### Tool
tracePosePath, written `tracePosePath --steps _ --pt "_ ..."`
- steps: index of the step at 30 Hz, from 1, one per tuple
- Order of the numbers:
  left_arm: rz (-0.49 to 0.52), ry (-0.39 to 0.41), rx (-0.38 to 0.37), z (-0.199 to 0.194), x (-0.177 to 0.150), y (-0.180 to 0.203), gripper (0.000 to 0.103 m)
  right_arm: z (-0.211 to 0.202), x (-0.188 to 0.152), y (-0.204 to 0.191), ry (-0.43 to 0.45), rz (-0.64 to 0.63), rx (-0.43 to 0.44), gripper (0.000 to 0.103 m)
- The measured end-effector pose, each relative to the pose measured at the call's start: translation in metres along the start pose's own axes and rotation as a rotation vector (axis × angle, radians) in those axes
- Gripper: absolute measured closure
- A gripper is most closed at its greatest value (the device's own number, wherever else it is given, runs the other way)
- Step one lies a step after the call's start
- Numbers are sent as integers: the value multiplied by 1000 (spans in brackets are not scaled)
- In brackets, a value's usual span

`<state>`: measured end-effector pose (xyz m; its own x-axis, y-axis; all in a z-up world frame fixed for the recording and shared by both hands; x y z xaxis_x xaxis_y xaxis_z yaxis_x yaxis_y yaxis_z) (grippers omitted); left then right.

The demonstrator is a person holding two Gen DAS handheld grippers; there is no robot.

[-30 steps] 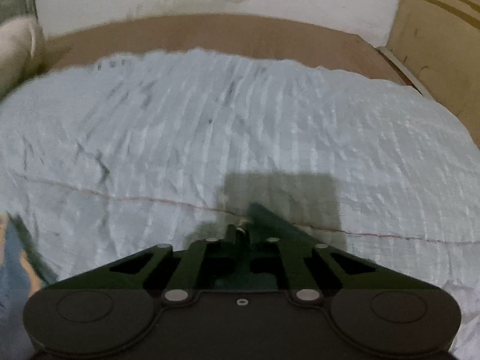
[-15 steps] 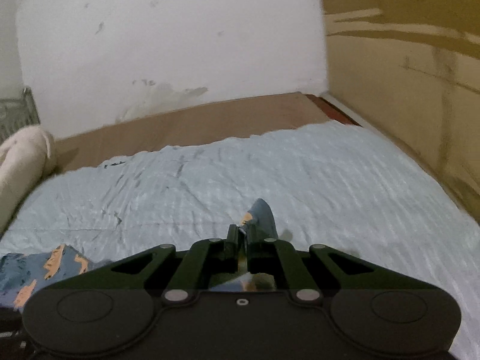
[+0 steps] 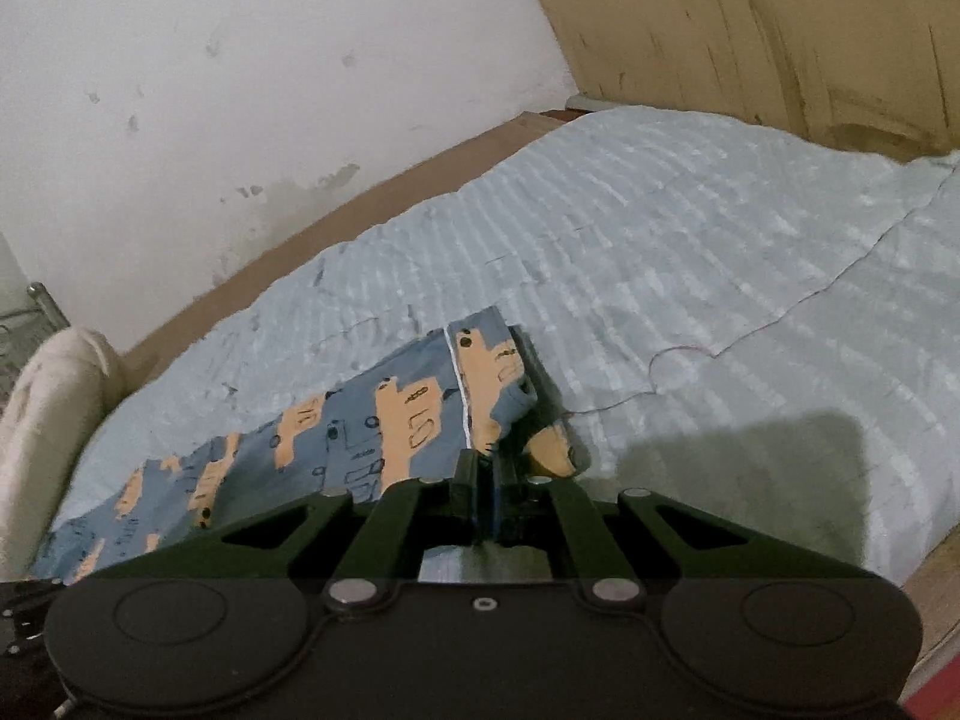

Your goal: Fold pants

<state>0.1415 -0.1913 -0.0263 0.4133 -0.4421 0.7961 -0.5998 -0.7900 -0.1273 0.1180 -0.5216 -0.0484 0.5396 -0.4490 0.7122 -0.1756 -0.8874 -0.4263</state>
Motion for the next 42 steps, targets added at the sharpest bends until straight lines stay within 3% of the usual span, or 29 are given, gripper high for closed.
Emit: tracePosePath --steps 3,6,8,11,13,23,25,26,28,29,30,36,40,42 --pt "0 -3 2 1 0 0 103 2 6 3 15 23 11 85" --pt "1 -7 3 1 1 0 103 8 10 8 14 53 24 81" --pt "2 -9 2 2 -1 -1 103 12 12 11 13 60 10 81" --pt "14 -6 3 -1 -1 0 103 12 11 16 11 70 7 96" --pt "18 -2 3 -3 -1 1 103 5 9 14 31 51 -1 99" --pt "11 -37 1 5 -10 -3 103 -2 -4 12 3 23 -21 98" --pt "-24 -37 -23 4 -9 -7 101 -4 -3 12 8 16 -32 86" --pt "-45 -37 -38 3 -9 -9 95 -6 -4 11 17 3 -42 83" --pt "-85 -36 -64 0 -8 -13 63 -12 -5 12 30 -16 -58 73" --pt "-112 -26 -72 -2 -8 -15 36 -14 -5 14 31 -13 -58 68" --pt "-133 -12 -70 -4 -8 -16 24 -14 -6 16 29 -8 -56 62" --pt "-236 38 38 -13 -8 -23 16 13 -5 19 -27 23 12 60" --pt "-332 75 143 -32 -8 -44 14 27 -3 28 11 117 25 87" --pt "-373 89 193 -43 -9 -60 12 22 -3 31 47 147 31 92"
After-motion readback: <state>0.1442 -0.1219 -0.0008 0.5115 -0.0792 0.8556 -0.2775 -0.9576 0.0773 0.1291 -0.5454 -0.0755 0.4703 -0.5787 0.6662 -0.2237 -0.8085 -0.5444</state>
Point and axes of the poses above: each gripper's, at about its wrist camera, not at the fingertips, and z roughly the way its jaws point, y to its right, x to its top, the point moved 1 cm from there along z, roughly the way its jaws point, and after that the axes turned 1 degree about y, right-handed, at the moved point
